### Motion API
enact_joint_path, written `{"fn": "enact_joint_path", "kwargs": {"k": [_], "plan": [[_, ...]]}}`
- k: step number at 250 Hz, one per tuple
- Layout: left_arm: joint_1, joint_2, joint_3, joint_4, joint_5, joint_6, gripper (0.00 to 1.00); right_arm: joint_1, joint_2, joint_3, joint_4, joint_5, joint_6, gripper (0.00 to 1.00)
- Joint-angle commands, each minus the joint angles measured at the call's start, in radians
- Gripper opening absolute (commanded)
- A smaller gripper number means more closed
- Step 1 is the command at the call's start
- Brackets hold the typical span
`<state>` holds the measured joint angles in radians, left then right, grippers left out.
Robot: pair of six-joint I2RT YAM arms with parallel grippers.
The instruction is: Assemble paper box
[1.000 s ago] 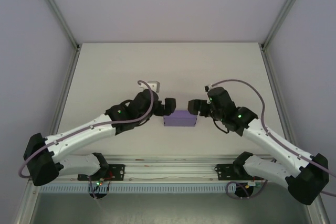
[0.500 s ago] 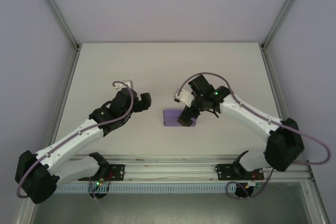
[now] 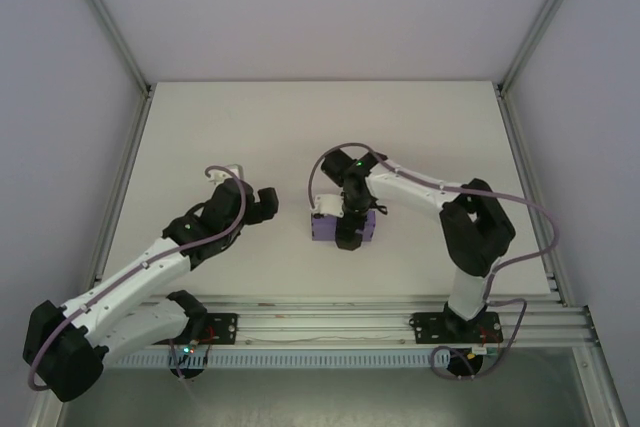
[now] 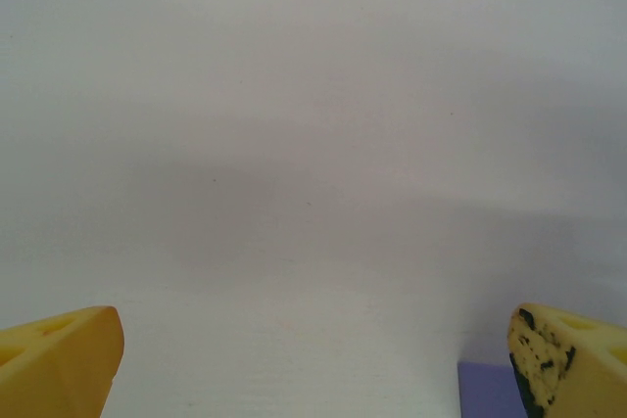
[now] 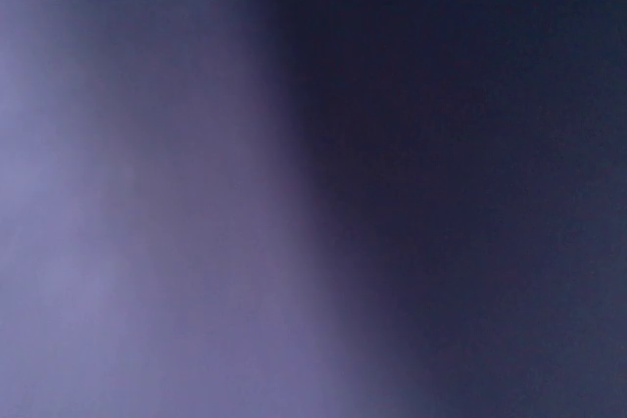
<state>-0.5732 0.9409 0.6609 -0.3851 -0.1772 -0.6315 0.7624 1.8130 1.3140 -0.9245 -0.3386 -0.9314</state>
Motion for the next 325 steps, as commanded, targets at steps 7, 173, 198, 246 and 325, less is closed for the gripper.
{"fn": "enact_joint_path", "kwargs": {"k": [7, 173, 198, 246, 325], "plan": [[0.014, -0.045, -0.013, -0.031, -0.034, -0.02, 1.0, 0.019, 0.002, 0.018, 0.02, 0.144, 0.02, 0.73], [0.013, -0.183, -0.095, -0.05, -0.023, -0.08, 1.0, 0.066, -0.065, -0.191, 0.605, 0.694, 0.014, 0.53], [0.013, -0.182, -0.098, -0.05, -0.022, -0.079, 1.0, 0.097, -0.076, -0.231, 0.586, 0.687, 0.026, 0.58], [0.013, -0.183, -0.087, -0.054, -0.021, -0.066, 1.0, 0.161, -0.112, -0.276, 0.509, 0.692, 0.123, 0.86], [0.014, -0.173, -0.073, -0.059, -0.028, -0.044, 1.0, 0.195, -0.28, -0.3, 0.317, 0.424, 0.222, 1.0]]}}
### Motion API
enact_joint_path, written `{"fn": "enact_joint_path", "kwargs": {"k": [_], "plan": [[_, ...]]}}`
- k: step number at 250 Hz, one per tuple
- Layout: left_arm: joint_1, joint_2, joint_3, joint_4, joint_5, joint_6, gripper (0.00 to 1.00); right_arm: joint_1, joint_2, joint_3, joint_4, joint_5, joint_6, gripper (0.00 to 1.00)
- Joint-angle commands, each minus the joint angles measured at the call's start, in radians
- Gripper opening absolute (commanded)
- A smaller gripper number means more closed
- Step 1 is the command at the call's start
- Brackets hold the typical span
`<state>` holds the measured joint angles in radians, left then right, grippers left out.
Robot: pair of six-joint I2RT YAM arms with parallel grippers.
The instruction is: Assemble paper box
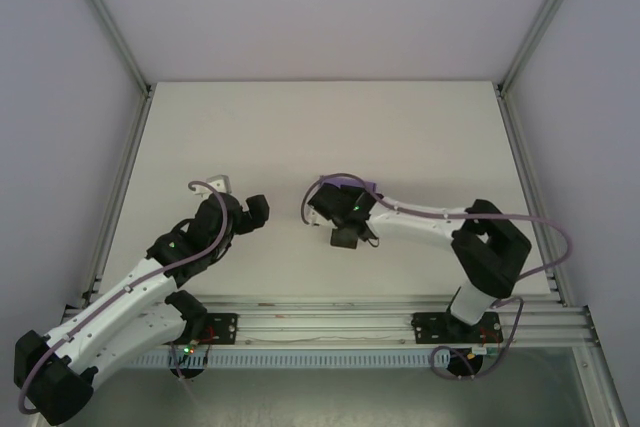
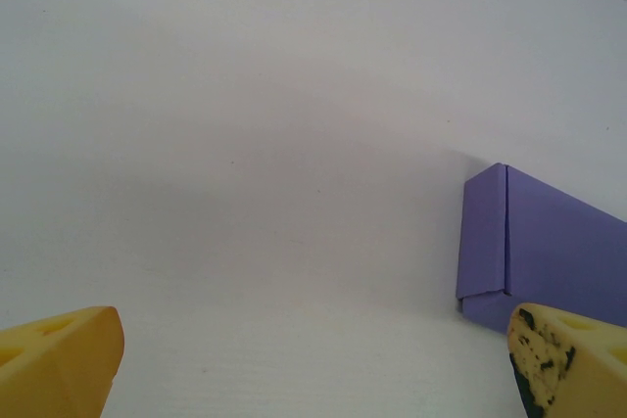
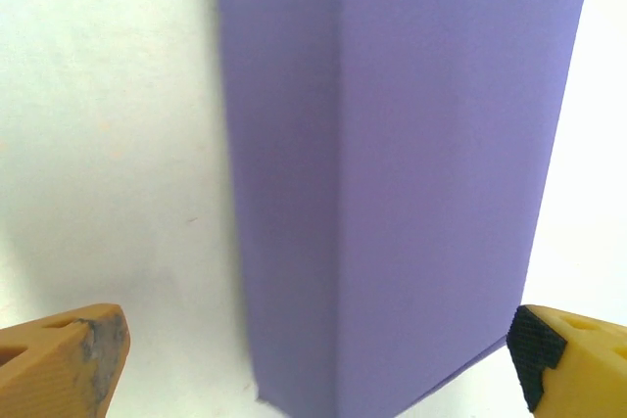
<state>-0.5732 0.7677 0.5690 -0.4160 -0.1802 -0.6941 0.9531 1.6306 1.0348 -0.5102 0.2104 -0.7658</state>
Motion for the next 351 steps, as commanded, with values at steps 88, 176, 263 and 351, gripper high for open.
{"fn": "enact_joint_path", "kwargs": {"k": [88, 176, 263, 351], "plan": [[0.094, 0.062, 0.066, 0.052, -0.323, 0.149, 1.0, -0.321, -0.472, -0.156, 0.198, -0.033, 0.519, 1.0], [0.528, 0.313, -0.247, 0.97, -0.191, 0.519, 1.0, -0.844, -0.553, -0.621, 0.925, -0.035, 0.807, 1.0], [0.569, 0.787, -0.287, 1.572, -0.019, 0.676, 1.0, -0.912, -0.106, -0.707, 1.469, -0.095, 0.756, 1.0], [0.574, 0.742, -0.252, 1.418, -0.012, 0.642, 1.0, -0.965, -0.13, -0.643, 1.339, -0.181, 0.794, 1.0]]}}
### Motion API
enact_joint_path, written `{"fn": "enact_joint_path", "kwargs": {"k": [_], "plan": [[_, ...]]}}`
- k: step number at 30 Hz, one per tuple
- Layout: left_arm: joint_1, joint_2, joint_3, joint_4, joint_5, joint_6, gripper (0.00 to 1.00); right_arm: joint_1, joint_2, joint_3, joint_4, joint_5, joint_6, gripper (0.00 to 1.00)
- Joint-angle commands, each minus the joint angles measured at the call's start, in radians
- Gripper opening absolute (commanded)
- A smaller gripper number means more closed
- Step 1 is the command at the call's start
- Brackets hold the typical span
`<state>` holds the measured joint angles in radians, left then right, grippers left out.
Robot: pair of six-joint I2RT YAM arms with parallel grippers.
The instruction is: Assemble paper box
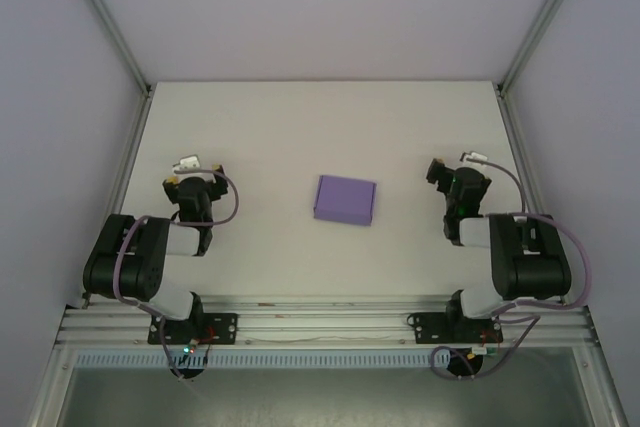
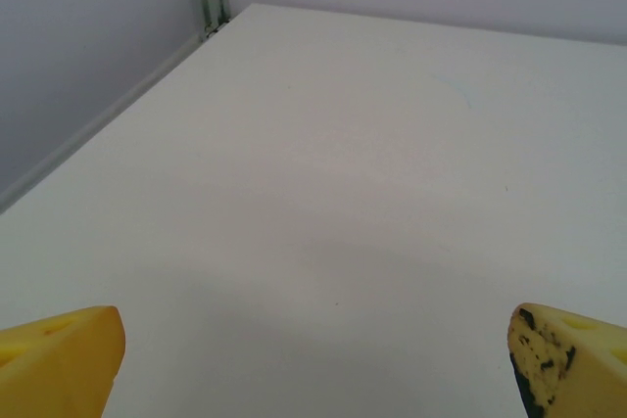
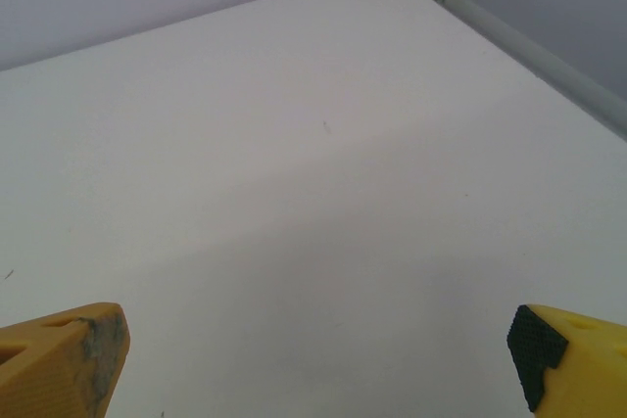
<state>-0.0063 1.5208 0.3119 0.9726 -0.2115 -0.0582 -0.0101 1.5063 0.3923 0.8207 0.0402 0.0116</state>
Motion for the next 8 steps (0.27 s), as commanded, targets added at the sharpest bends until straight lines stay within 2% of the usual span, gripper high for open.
{"fn": "enact_joint_path", "kwargs": {"k": [1, 8], "plan": [[0.007, -0.012, 0.006, 0.028, 0.02, 0.006, 1.0, -0.002, -0.005, 0.0, 0.008, -0.011, 0.017, 1.0], [0.007, -0.007, 0.003, 0.044, 0.018, 0.008, 1.0, -0.002, -0.008, 0.0, 0.005, -0.011, 0.016, 1.0]]}}
